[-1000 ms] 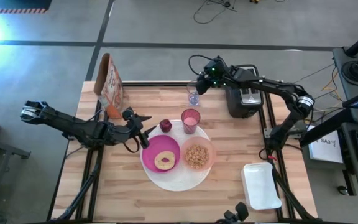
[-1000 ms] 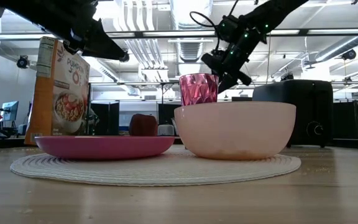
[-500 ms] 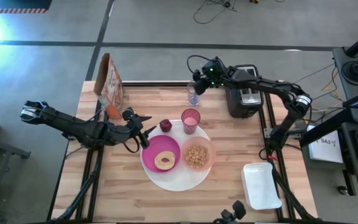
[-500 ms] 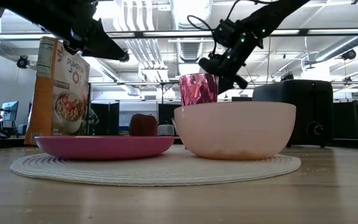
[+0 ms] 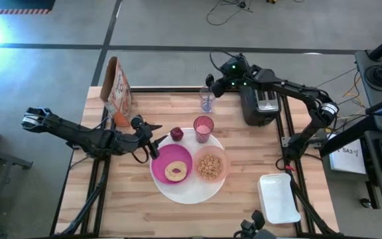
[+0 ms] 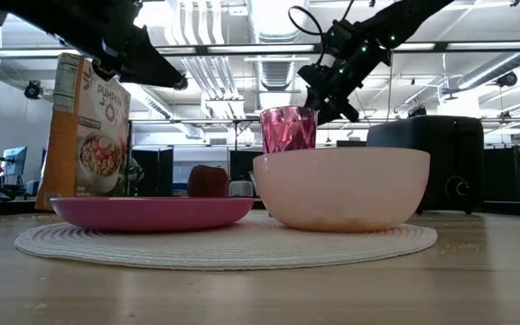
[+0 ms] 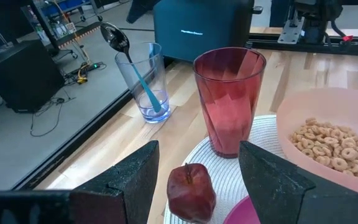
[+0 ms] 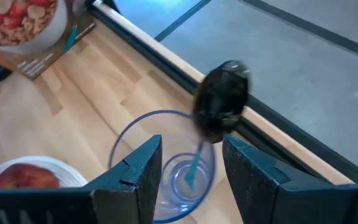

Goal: Arrange a breakfast setting
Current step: Put the blue spoon from the transparent cup to the right of the orange bowl

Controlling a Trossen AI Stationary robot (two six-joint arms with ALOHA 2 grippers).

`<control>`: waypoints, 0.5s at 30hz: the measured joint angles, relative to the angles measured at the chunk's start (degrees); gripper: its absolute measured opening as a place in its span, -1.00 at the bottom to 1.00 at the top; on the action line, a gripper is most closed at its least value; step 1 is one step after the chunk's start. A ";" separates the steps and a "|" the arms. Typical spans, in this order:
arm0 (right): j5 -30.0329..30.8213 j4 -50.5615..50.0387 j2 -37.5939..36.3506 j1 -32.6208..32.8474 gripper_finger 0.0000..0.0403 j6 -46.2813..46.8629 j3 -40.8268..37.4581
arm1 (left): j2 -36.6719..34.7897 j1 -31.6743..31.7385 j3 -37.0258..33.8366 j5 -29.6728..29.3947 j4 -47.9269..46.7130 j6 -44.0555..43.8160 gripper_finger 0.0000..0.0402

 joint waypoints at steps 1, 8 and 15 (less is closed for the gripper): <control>-0.08 0.10 0.05 -0.57 -0.19 0.31 -0.01 | 0.00 0.00 0.00 0.15 0.00 -0.08 0.02; -3.77 1.44 0.50 -4.17 -0.11 1.98 -0.01 | 0.00 0.01 0.00 0.20 0.03 -0.12 0.02; -5.55 8.37 2.66 -4.44 -0.10 2.15 -0.01 | 0.00 0.02 0.00 0.20 0.55 -0.22 0.02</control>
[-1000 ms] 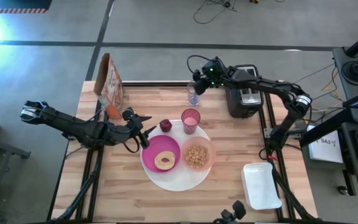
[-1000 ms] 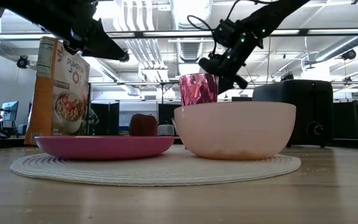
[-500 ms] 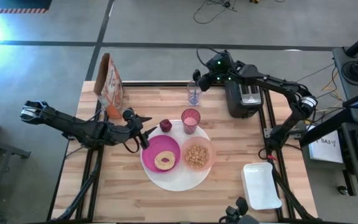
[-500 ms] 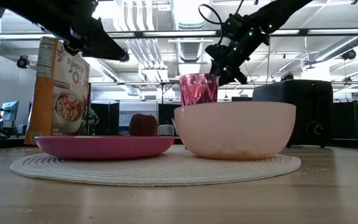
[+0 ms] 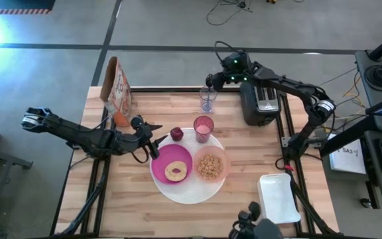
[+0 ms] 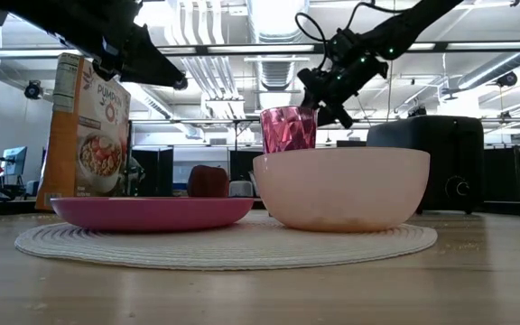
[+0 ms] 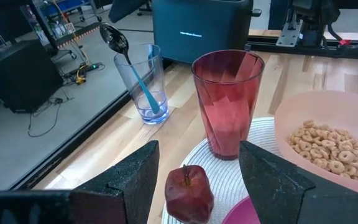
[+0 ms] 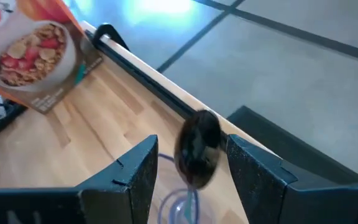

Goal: Arrange a breakfast setting
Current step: Put the blue spoon from the transparent cup to the right of the orange bowl

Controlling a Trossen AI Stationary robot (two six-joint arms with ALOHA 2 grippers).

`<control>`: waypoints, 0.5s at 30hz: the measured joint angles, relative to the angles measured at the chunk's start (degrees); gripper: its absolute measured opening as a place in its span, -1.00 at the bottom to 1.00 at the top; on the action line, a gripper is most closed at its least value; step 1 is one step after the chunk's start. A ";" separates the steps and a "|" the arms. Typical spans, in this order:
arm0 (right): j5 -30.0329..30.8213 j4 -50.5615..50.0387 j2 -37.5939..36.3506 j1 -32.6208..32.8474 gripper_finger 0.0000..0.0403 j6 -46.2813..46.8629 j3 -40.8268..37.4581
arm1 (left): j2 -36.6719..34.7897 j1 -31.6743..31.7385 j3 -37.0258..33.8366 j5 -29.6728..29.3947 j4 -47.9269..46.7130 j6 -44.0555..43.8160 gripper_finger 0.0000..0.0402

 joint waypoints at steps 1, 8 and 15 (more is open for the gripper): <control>-0.71 0.82 0.53 0.00 -0.11 0.00 0.00 | 0.00 -0.01 0.00 0.01 -0.01 -0.11 0.02; -0.68 2.92 3.17 0.00 -0.12 0.37 0.02 | 0.00 -0.01 0.00 0.04 -0.01 -0.31 0.02; -1.08 4.32 5.41 0.00 -0.16 -0.13 0.02 | 0.00 0.01 0.00 0.04 0.00 -0.31 0.02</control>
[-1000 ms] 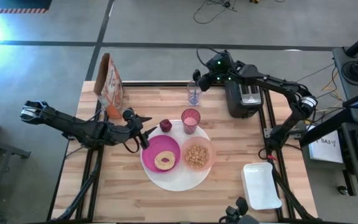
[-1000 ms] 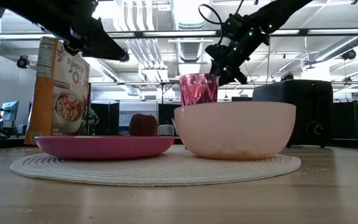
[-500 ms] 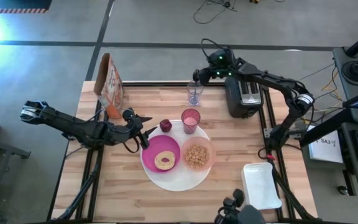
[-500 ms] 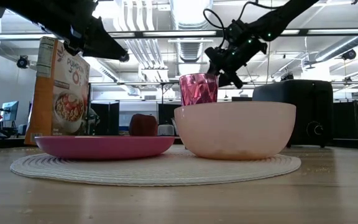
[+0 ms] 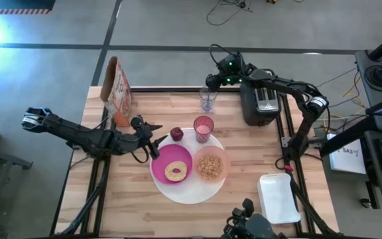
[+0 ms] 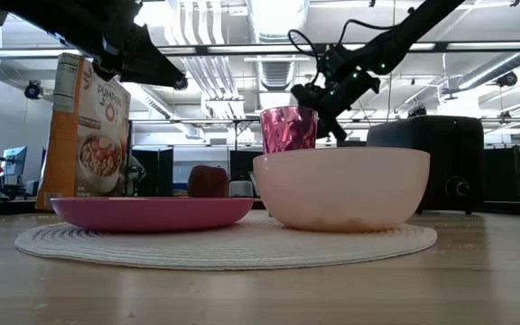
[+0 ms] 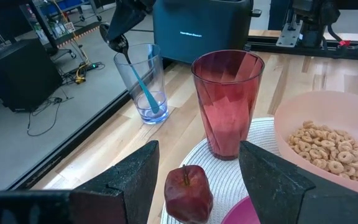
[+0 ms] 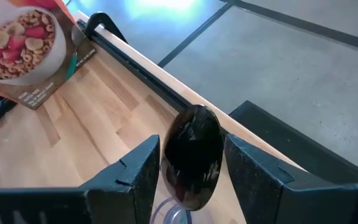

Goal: Arrange a breakfast setting
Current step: Put the blue spoon from the transparent cup to the right of the orange bowl

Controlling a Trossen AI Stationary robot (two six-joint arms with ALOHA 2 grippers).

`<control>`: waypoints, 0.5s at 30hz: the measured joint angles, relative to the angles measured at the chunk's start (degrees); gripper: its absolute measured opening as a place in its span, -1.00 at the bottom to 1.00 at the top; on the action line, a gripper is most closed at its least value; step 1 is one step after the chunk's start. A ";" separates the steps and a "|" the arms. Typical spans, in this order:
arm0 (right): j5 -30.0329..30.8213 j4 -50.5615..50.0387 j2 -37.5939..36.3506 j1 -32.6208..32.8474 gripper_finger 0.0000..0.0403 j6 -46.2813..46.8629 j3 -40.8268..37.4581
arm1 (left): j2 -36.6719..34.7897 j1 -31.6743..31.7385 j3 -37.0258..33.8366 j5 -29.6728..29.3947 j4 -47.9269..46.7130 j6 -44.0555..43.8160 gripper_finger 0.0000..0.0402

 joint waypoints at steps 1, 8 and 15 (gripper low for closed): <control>0.01 0.03 0.14 0.00 -0.18 -0.09 0.00 | 0.00 -0.02 0.00 0.00 0.00 0.01 0.02; -0.04 0.05 0.30 0.00 -0.40 -0.06 0.00 | 0.00 0.00 0.00 0.00 -0.02 0.01 0.02; -0.25 0.07 0.02 0.02 -0.72 0.74 0.01 | 0.00 -0.02 0.00 0.00 0.00 0.01 0.02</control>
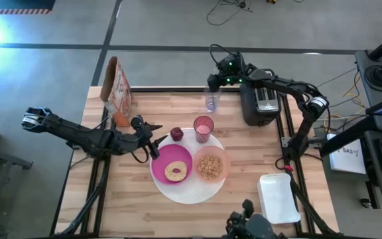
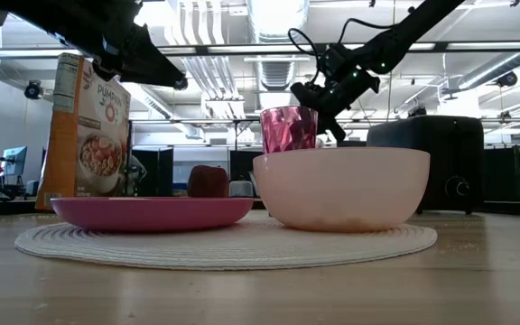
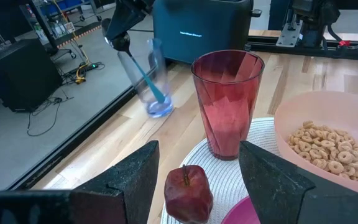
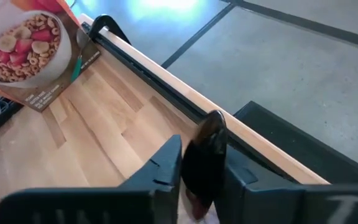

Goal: Arrange a breakfast setting
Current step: Put the blue spoon from the transparent cup to the right of the orange bowl

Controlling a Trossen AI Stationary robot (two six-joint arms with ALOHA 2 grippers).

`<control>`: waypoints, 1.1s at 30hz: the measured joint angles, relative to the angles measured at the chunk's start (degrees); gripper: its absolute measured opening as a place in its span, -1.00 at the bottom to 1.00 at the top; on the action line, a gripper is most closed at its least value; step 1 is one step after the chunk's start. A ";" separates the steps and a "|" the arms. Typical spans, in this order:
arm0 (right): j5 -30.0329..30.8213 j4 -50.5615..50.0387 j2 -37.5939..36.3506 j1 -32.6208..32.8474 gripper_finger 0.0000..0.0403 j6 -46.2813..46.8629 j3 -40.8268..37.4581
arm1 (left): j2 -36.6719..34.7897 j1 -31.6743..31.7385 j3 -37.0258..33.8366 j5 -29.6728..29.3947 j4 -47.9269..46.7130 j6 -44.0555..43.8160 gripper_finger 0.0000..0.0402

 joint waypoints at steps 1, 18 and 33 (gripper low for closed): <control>-0.12 -0.08 -0.01 0.00 -0.76 -0.02 0.01 | 0.00 0.00 0.00 0.00 0.00 0.00 0.02; -6.75 -2.09 -0.10 0.16 -0.93 5.57 0.01 | 0.00 0.00 0.00 0.57 0.20 0.00 0.02; -6.46 -8.90 -7.38 0.52 -0.93 5.32 -0.03 | 0.00 0.01 0.00 0.81 0.54 -0.01 0.02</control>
